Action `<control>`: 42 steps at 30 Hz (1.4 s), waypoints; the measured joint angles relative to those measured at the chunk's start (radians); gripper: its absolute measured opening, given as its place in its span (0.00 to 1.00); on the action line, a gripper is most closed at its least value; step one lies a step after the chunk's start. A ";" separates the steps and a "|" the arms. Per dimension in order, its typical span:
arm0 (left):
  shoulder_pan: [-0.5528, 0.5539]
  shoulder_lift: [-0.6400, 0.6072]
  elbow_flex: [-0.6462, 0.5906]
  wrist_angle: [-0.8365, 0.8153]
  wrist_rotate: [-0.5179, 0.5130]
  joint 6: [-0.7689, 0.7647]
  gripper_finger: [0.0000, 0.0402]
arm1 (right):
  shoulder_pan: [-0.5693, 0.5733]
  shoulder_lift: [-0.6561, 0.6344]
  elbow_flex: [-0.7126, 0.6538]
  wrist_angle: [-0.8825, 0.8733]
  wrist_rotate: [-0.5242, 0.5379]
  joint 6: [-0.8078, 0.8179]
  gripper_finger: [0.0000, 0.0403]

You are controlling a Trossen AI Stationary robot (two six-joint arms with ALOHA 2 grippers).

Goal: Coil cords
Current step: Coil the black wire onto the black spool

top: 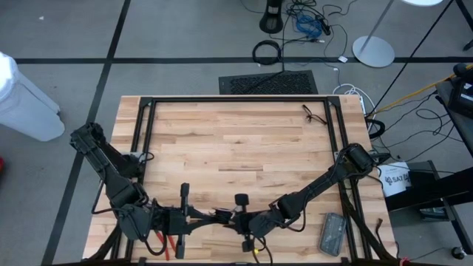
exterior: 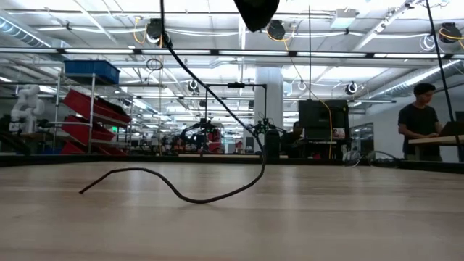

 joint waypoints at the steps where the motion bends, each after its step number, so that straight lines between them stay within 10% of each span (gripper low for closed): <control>1: 0.000 0.000 0.000 -0.003 0.000 0.000 0.01 | 0.000 0.000 0.000 -0.017 0.000 0.002 0.00; 18: -0.005 0.000 0.001 -0.275 0.005 -0.166 0.01 | 0.113 -0.228 0.000 -0.508 -0.084 0.153 0.00; 42: 0.017 0.029 0.001 -0.429 0.218 -0.363 0.01 | 0.207 -0.320 0.117 -0.540 0.123 -0.004 0.00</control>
